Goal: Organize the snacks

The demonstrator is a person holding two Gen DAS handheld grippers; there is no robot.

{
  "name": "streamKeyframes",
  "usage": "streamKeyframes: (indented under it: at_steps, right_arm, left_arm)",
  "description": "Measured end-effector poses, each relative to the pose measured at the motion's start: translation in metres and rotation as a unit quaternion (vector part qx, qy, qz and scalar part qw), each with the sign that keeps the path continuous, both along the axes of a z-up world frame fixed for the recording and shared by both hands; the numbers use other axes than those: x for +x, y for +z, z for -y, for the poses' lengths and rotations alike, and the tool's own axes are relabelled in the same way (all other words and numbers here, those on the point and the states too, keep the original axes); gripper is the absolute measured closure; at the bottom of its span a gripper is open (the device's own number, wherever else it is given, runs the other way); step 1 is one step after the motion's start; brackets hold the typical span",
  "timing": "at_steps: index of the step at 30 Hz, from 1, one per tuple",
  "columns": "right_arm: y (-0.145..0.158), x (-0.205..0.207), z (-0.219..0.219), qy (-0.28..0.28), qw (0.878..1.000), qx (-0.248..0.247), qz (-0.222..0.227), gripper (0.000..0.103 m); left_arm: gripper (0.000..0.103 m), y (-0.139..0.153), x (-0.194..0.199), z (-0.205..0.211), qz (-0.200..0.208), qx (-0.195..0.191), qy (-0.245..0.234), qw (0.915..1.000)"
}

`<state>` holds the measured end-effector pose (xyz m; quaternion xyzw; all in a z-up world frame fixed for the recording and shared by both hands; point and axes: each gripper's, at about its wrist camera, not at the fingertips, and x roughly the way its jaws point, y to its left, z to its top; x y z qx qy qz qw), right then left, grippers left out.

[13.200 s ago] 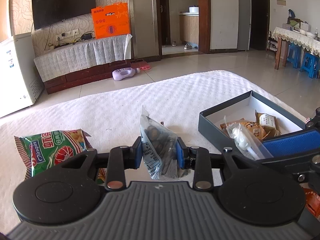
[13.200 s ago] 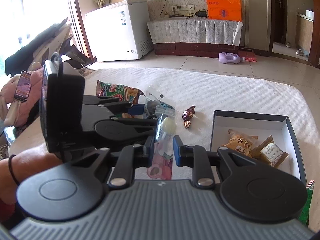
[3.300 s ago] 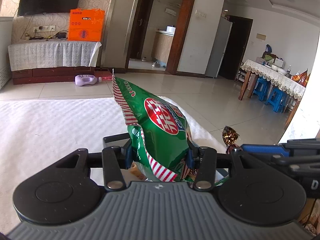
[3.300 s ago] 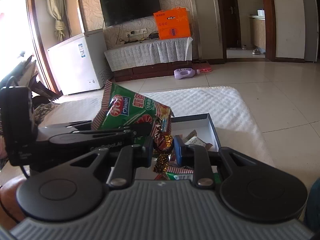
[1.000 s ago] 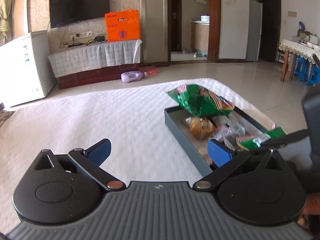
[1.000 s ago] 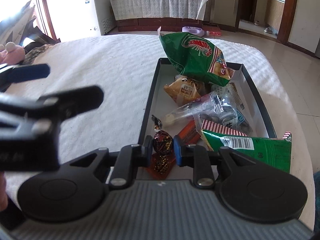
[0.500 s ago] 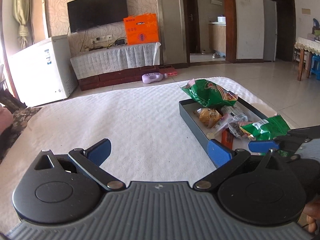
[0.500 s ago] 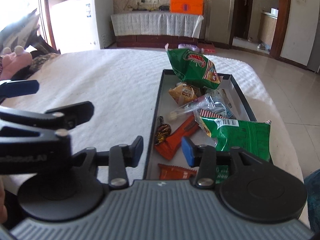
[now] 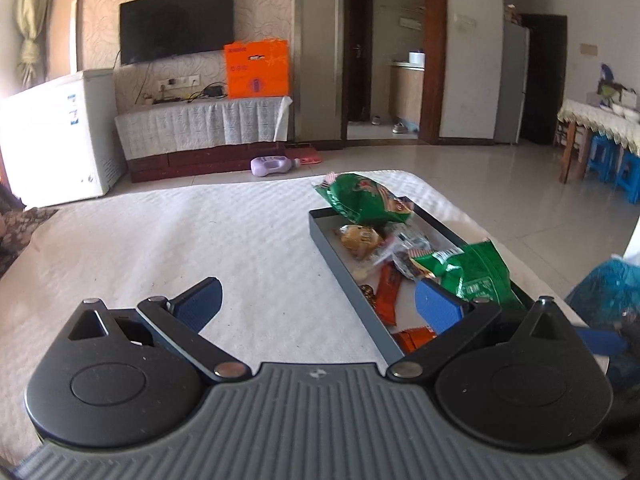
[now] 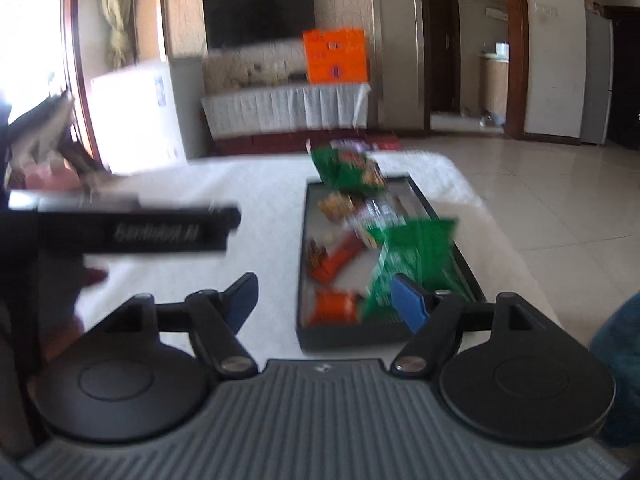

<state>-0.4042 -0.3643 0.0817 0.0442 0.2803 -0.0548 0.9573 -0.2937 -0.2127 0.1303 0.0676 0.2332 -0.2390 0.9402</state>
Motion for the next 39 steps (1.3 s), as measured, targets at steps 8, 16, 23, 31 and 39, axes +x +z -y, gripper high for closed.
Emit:
streamKeyframes:
  at_steps: [8, 16, 23, 31, 39]
  right_arm:
    - [-0.019, -0.015, 0.010, -0.028, 0.998, 0.002, -0.049, 0.028]
    - [-0.024, -0.011, 0.001, -0.009, 0.997, -0.013, -0.072, 0.028]
    - [-0.027, -0.004, 0.003, -0.001, 0.996, -0.004, -0.092, 0.028]
    - [-0.029, -0.002, 0.002, 0.003, 0.995, -0.004, -0.100, 0.028]
    - [-0.030, 0.000, 0.000, 0.004, 0.994, -0.013, -0.109, 0.028]
  left_arm:
    - [0.000, -0.010, -0.023, 0.017, -0.004, 0.002, -0.041, 0.9992]
    - [0.000, -0.021, -0.029, 0.021, -0.008, 0.005, -0.047, 0.9988]
    - [0.000, -0.028, -0.030, 0.023, -0.001, 0.013, -0.050, 0.9987]
    - [0.000, -0.031, -0.028, 0.023, 0.001, 0.017, -0.046, 0.9988]
    - [0.000, -0.035, -0.027, 0.024, 0.003, 0.020, -0.043, 0.9989]
